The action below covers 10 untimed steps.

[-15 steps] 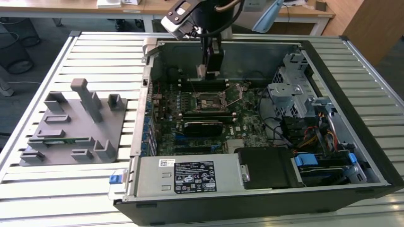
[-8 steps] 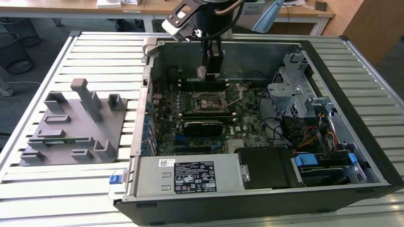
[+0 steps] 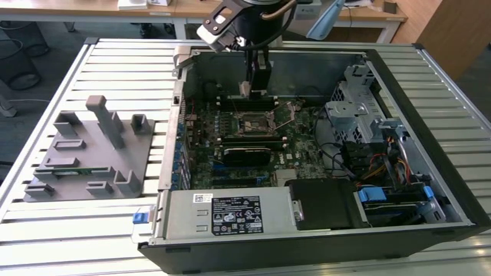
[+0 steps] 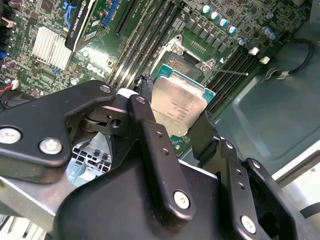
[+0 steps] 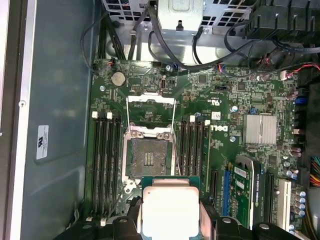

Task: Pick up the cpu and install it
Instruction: 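Place the cpu into insertion slot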

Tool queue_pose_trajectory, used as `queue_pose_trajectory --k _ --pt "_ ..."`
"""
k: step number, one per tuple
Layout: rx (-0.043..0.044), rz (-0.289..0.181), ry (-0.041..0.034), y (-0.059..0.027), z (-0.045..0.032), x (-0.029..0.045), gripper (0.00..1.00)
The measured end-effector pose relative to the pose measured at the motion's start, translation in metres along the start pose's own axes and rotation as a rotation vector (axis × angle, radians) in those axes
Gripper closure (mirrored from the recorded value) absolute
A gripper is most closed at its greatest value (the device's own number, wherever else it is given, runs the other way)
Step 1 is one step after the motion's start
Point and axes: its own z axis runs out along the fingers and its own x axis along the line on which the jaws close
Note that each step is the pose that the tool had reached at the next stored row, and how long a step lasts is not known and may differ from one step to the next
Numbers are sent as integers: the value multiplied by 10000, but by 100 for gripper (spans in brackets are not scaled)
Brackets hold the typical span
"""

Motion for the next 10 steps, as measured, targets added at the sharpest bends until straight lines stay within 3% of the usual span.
queue_pose_trajectory --k 10 --pt "-3 0 0 0 29 0 46"
